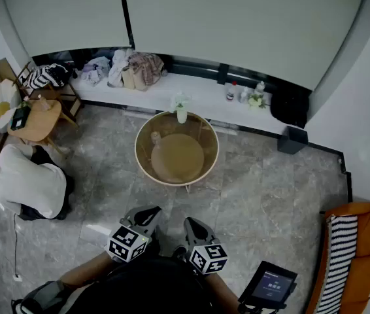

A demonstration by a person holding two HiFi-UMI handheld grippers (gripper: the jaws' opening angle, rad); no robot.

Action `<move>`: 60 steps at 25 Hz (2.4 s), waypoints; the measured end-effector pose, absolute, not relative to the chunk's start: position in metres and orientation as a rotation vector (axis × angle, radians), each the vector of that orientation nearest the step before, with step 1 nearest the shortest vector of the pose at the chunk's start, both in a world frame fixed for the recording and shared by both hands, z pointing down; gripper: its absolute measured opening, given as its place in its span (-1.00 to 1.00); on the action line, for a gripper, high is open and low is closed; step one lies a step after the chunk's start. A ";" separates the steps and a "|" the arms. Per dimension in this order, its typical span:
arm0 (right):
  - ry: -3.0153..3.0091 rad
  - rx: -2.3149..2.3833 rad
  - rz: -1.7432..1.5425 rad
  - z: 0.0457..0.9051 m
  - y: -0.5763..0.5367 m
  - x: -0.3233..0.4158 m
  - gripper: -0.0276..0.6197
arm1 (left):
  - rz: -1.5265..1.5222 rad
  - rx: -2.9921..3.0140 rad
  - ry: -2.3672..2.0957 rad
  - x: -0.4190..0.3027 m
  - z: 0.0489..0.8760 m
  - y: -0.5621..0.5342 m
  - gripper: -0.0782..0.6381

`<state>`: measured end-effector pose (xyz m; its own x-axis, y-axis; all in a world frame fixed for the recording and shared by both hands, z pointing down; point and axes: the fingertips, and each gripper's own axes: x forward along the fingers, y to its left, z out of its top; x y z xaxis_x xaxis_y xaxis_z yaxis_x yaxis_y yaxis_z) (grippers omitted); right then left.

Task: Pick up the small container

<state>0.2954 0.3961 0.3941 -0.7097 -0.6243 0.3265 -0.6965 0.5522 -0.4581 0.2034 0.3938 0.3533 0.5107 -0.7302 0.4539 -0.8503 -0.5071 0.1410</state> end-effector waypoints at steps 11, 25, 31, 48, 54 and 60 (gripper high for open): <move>-2.568 1.207 0.857 0.409 0.424 0.253 -0.90 | 0.469 2.263 -1.326 0.144 0.382 0.434 -0.77; -2.614 1.225 0.781 0.378 0.411 0.145 -0.90 | 0.267 2.215 -1.373 0.027 0.370 0.427 -0.77; -2.614 1.233 0.799 0.380 0.420 0.103 -0.90 | 0.251 2.276 -1.295 0.004 0.375 0.432 -0.77; -2.572 1.233 0.870 0.396 0.369 0.070 -0.90 | 0.228 2.221 -1.312 -0.039 0.385 0.385 -0.77; -2.587 1.144 0.886 0.408 0.330 0.050 -0.90 | 0.226 2.181 -1.334 -0.049 0.397 0.347 -0.77; -2.557 1.124 0.950 0.419 0.264 0.065 -0.90 | 0.237 2.113 -1.371 -0.045 0.406 0.283 -0.77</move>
<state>0.0655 0.2644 0.4190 -0.6938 -0.5933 0.4082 -0.7159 0.5068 -0.4802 -0.0448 0.2833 0.4058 0.4500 -0.7694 0.4534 -0.8768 -0.2846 0.3875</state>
